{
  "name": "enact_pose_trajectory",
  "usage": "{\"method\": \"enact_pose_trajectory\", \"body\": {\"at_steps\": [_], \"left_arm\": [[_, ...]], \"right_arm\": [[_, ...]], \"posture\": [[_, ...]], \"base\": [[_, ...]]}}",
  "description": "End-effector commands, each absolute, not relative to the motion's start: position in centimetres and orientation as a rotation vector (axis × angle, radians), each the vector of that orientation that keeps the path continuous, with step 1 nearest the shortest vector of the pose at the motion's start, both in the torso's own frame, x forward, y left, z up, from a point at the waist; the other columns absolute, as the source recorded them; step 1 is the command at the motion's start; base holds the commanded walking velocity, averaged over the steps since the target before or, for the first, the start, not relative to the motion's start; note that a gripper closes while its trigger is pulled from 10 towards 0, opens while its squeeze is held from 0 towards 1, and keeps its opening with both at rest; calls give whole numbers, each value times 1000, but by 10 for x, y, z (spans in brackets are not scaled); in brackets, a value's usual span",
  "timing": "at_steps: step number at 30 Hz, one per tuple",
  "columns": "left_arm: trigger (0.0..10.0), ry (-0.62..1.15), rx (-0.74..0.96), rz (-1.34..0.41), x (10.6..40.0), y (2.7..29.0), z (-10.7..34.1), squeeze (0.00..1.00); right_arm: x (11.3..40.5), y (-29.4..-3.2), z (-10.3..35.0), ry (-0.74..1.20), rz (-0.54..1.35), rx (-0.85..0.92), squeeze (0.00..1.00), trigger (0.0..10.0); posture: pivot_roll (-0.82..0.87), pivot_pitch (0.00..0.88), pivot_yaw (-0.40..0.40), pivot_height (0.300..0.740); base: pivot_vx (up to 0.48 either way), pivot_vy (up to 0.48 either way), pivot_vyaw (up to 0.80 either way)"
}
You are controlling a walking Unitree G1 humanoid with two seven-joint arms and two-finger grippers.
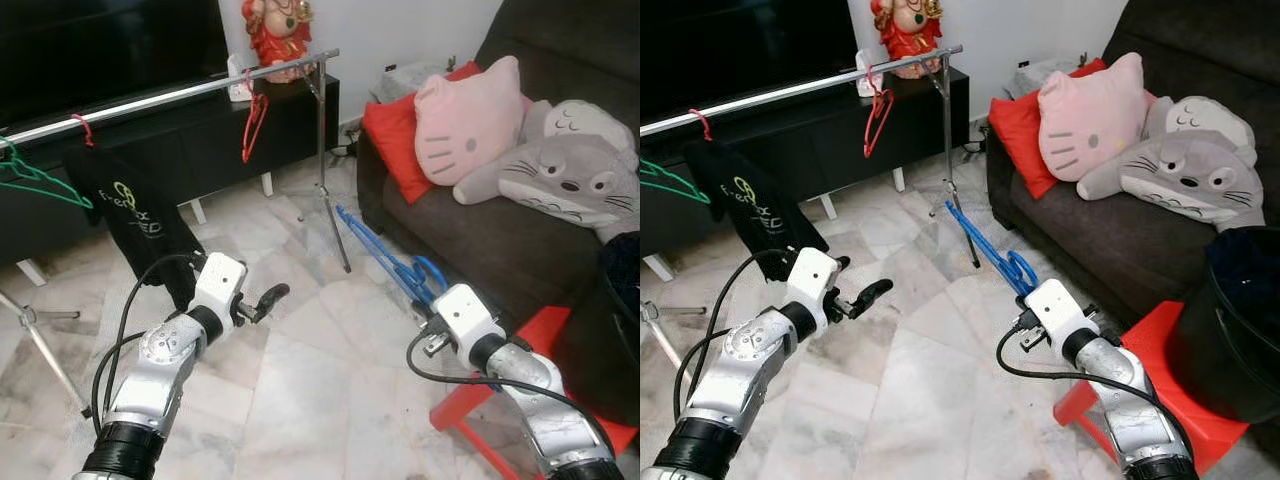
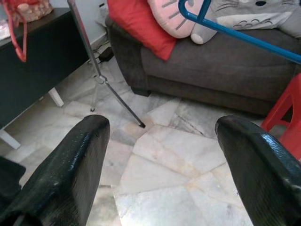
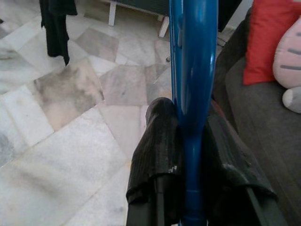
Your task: Hang hanger
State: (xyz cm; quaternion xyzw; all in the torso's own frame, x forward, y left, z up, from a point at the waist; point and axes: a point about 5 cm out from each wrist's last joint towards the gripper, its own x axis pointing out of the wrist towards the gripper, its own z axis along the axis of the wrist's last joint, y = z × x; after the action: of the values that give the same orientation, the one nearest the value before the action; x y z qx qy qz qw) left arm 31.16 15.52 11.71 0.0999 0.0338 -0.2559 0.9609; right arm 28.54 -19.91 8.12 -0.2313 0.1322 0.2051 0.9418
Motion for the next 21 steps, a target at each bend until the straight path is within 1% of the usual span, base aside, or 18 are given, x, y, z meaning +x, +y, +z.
{"method": "enact_pose_trajectory", "body": {"at_steps": [1,4,7,11,12,13,15,16,17,18,19,20,21], "left_arm": [[10000,47,211,-528,313,154,121,0],[10000,41,196,-543,312,149,121,0],[10000,29,198,-570,311,146,124,0],[10000,17,235,-633,311,143,130,0],[10000,18,261,-698,309,140,132,0],[10000,18,261,-698,309,140,132,0],[10000,26,289,-791,304,135,134,0],[10000,26,289,-791,304,135,134,0],[10000,35,289,-837,301,133,135,0],[10000,66,294,-998,289,125,136,0],[10000,86,314,-1112,281,120,138,0],[10000,86,314,-1112,281,120,138,0],[10000,109,335,-1170,278,116,138,0]], "right_arm": [[288,-196,93,204,413,-463,0,10000],[288,-192,96,177,409,-416,0,10000],[287,-188,96,179,436,-417,0,10000],[281,-182,94,188,562,-466,0,10000],[276,-181,89,223,640,-503,0,10000],[276,-181,89,223,640,-503,0,10000],[267,-181,83,278,740,-535,0,10000],[267,-181,83,278,740,-535,0,10000],[264,-181,82,292,768,-548,0,10000],[259,-184,81,317,846,-586,0,10000],[257,-186,81,343,895,-607,0,10000],[257,-186,81,343,895,-607,0,10000],[255,-187,82,351,935,-636,0,10000]], "posture": [[-171,0,61,740],[-170,0,61,740],[-171,0,61,740],[-169,0,62,740],[-171,0,62,740],[-171,0,62,740],[-171,0,61,740],[-171,0,61,740],[-171,0,61,740],[-172,0,57,740],[-173,0,56,740],[-173,0,56,740],[-173,0,55,740]], "base": [[0,0,0],[0,0,0],[0,0,0],[0,0,0],[0,0,0],[0,0,0],[0,0,0],[0,0,0],[0,0,0],[0,0,0],[0,0,0],[0,0,0],[0,0,0]]}}
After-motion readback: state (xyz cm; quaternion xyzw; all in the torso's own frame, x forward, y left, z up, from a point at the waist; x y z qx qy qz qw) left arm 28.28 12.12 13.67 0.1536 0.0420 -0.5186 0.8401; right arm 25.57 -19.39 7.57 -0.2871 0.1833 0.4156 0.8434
